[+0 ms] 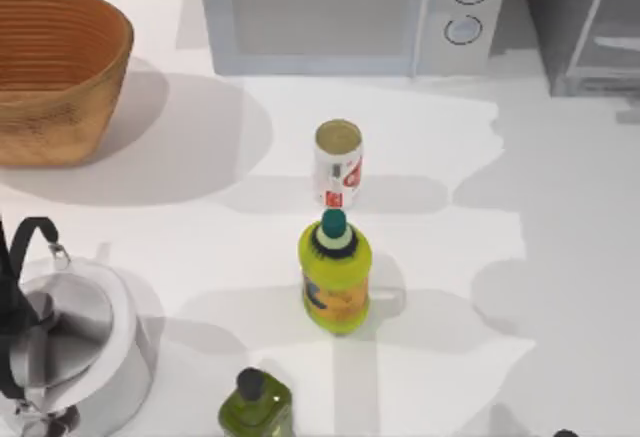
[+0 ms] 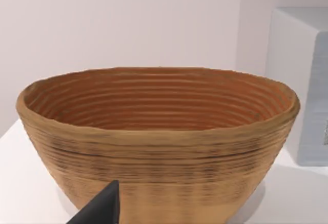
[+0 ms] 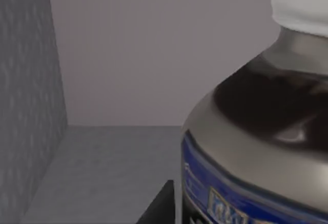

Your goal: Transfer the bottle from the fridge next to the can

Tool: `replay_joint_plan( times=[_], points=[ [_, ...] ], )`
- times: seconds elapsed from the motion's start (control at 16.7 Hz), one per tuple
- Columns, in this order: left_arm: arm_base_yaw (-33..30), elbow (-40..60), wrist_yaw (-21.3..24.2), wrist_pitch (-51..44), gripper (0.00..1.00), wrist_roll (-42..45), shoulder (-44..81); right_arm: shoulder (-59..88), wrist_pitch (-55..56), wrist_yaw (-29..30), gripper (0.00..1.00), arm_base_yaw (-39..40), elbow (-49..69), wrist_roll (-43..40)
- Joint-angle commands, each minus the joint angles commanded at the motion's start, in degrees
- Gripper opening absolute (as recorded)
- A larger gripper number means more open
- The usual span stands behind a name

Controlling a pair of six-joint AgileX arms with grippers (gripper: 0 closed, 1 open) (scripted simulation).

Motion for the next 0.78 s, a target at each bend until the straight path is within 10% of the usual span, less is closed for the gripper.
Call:
replay_joint_plan(
  times=[0.78],
  points=[
    [0.0,0.0,0.0,0.0,1.0,0.0,0.0,-2.24,6.26,5.28,0.0,5.18,-7.3,-0.01]
  ],
)
